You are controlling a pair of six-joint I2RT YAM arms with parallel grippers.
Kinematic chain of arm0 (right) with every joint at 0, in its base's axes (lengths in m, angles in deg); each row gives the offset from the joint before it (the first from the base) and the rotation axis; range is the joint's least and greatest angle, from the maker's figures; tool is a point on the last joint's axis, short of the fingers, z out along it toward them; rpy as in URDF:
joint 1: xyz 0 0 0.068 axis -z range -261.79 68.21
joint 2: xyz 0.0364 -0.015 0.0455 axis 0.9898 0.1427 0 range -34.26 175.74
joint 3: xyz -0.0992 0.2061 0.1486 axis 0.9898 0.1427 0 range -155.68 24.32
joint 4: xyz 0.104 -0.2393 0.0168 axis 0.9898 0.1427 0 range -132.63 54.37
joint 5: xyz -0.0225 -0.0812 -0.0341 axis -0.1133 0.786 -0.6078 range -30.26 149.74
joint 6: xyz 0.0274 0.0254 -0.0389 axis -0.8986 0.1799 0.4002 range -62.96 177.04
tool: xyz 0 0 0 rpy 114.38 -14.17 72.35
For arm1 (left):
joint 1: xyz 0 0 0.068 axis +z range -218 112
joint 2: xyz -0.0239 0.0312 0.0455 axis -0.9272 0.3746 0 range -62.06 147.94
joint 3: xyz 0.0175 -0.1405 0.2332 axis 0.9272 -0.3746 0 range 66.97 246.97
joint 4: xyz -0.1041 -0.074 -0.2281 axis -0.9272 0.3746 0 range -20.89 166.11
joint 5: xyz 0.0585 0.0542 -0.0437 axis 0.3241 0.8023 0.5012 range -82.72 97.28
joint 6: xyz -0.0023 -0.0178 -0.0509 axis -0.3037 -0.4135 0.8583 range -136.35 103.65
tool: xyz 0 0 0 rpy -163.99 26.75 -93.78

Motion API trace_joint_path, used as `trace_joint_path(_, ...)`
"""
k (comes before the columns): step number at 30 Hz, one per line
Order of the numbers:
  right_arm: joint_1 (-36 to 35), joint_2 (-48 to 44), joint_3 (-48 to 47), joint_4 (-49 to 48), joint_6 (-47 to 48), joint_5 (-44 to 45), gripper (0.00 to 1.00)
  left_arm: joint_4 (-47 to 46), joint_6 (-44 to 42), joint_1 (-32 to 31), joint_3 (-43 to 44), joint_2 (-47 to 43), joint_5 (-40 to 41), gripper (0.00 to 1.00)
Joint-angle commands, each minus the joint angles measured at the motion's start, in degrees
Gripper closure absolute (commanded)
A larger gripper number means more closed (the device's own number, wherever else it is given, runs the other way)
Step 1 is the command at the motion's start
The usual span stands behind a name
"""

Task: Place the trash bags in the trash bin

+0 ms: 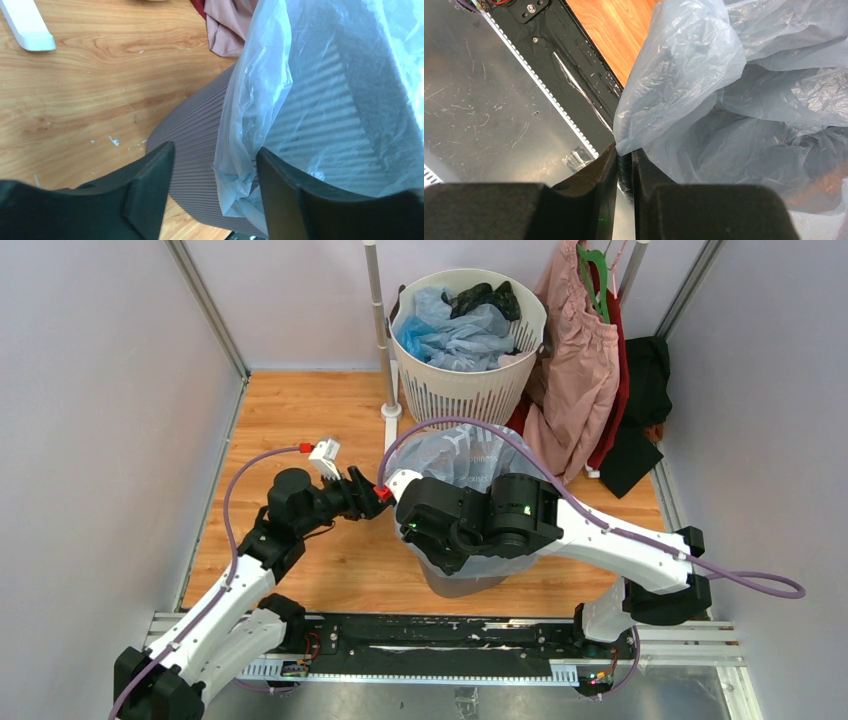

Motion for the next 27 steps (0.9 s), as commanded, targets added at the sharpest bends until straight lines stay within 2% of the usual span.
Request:
trace_joint_path(1, -0.17, -1.13, 0.9, 4.08, -0.57, 1.85, 0.81, -2.89, -1.25, 0.34, -0.84, 0.5, -1.03, 0.39)
trace_joint_path(4, -0.14, -1.14, 0.54, 3.94, -0.54, 1.72, 0.81, -3.33, -1.42, 0.37, -1.44, 1.33, -1.52, 0.5)
trace_joint_path(11, -0.17, -1.62, 1.13, 3.77, -0.76, 2.1, 0.81, -5.66, -1.15, 0.02, -3.59, 1.39, -3.02, 0.58)
trace_joint_path(16, -0.08, -2.46, 0.59, 3.65, -1.29, 3.82, 0.81, -5.57, 0.72, -0.14, -6.76, 0.03, -3.48, 0.69)
trace_joint_path(18, 0.27, -3.01, 0.17, 3.79, -1.79, 4.67, 0.77, -5.57, 1.43, -0.37, -8.14, -0.19, -4.43, 0.74)
trace_joint_path(23, 1.33, -4.66, -1.19, 3.65, -2.9, 5.27, 0.7, -5.57, 2.96, -2.32, -11.88, -3.76, -3.19, 0.79)
trace_joint_path(27, 1.66, -5.51, -1.05, 3.3, -3.19, 5.46, 0.72, -5.51, 4.19, -4.27, -14.39, -5.61, -1.51, 0.81)
